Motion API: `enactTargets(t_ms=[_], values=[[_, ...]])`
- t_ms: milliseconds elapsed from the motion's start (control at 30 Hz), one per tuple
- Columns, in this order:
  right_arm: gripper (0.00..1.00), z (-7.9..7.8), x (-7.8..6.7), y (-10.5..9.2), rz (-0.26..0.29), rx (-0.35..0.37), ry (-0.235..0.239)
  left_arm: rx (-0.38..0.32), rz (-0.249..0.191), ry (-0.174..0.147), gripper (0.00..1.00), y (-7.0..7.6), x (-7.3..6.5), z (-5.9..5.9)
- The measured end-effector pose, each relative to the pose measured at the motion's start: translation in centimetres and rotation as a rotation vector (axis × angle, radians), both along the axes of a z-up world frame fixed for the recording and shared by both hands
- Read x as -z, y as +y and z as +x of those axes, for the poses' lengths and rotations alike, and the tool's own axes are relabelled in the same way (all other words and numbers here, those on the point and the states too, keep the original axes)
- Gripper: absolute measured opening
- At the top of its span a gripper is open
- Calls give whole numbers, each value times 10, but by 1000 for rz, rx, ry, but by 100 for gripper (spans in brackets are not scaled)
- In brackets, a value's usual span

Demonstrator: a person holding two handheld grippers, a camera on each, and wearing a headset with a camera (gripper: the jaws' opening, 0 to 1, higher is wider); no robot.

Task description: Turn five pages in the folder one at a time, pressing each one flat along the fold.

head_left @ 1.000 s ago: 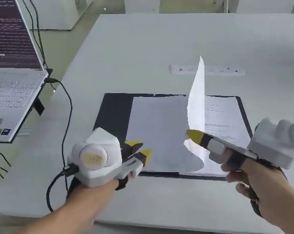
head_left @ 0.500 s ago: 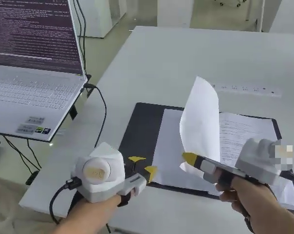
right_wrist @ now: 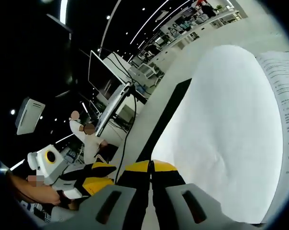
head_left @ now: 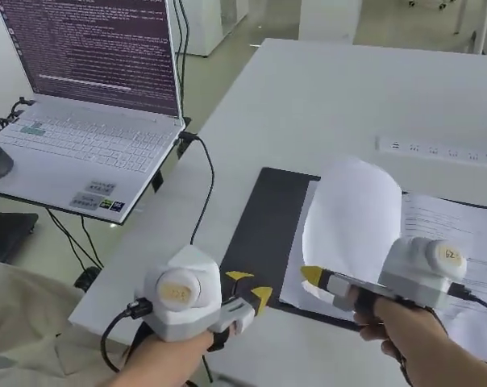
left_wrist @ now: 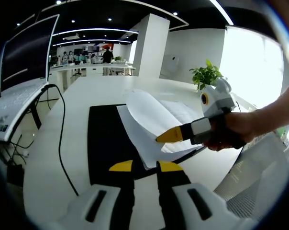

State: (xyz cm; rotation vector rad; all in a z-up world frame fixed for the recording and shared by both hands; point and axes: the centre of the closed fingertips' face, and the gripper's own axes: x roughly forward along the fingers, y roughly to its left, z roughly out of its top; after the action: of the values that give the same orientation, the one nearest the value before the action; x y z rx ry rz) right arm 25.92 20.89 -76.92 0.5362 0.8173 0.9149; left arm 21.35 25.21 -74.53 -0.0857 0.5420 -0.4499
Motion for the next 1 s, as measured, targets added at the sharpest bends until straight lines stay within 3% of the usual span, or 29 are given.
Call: enactTargets(t_ms=[200,400,500,667,733,900,1000], values=[[0,-1,23,5,-41,-16,37,-1,1,22,16,-3,8,-2],[0,-6,35,6,-56,-29,73,5,7,34,16,-6,14,-3],[0,-8,32,5,-21,-16,96,8,13,39,16,-7,17,-2],[9,-12,23,3,64,-4,130,28,23,56,15,-13,24,-1],[9,-12,23,-3,71,14,140,44,24,57,15,-18,24,2],[5,-5,14,-29,104,67,133,119,41,64,11,-39,30,16],[4,7,11,-56,102,119,127,148,43,73,10,-52,35,26]])
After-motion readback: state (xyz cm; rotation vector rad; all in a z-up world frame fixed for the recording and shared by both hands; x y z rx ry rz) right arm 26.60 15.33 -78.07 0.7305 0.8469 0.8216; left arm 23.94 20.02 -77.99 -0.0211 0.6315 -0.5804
